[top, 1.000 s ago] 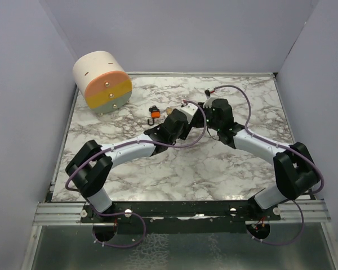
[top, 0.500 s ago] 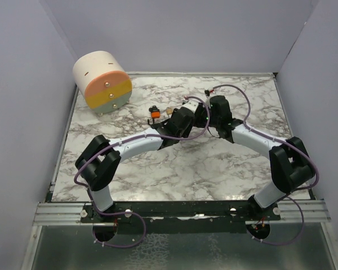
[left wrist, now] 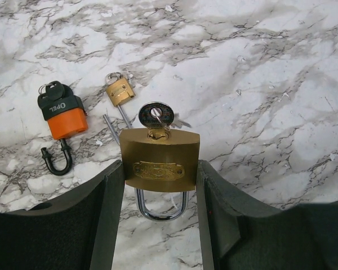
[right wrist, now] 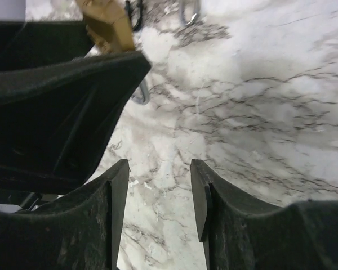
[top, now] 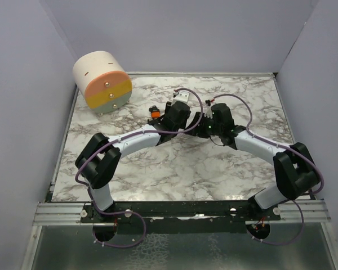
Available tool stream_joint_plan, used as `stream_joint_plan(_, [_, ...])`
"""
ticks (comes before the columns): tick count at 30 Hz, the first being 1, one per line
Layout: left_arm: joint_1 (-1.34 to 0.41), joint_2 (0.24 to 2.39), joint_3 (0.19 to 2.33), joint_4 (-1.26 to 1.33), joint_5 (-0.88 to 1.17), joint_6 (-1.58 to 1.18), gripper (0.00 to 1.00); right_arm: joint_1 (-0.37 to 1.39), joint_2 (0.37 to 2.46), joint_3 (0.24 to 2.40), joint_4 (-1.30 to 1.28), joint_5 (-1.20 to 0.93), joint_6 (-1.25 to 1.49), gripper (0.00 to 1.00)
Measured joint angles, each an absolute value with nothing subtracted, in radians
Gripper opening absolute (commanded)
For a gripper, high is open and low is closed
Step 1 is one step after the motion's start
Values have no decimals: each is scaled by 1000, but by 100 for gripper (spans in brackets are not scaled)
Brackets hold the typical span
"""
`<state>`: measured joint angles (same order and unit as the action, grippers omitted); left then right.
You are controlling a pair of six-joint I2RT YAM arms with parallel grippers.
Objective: Unlock with the key
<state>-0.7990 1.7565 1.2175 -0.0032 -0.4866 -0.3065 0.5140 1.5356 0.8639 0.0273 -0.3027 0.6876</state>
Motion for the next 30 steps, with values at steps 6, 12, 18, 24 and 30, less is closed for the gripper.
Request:
stream_joint_plan(6, [-783,1758,1250,-35,-485,-355,0,451,1478,867,-28,-251,656,60])
stream_joint_plan(12, [-762,1765,1323,-54,-472,-442,0,451,1433,836,-20,-236,606,67])
stream_joint_plan(18, [-759,1768,1376,-78,-438,-570,0,446,1357,693,123,-241,635,68])
stream_joint_plan(24, [-759,1768,1378,-91,-389,-653,0,427,1360,673,243,-276,688,68])
stream_joint_plan(30, [-759,1768,1372,-90,-345,-697,0,389,1402,674,351,-338,741,68])
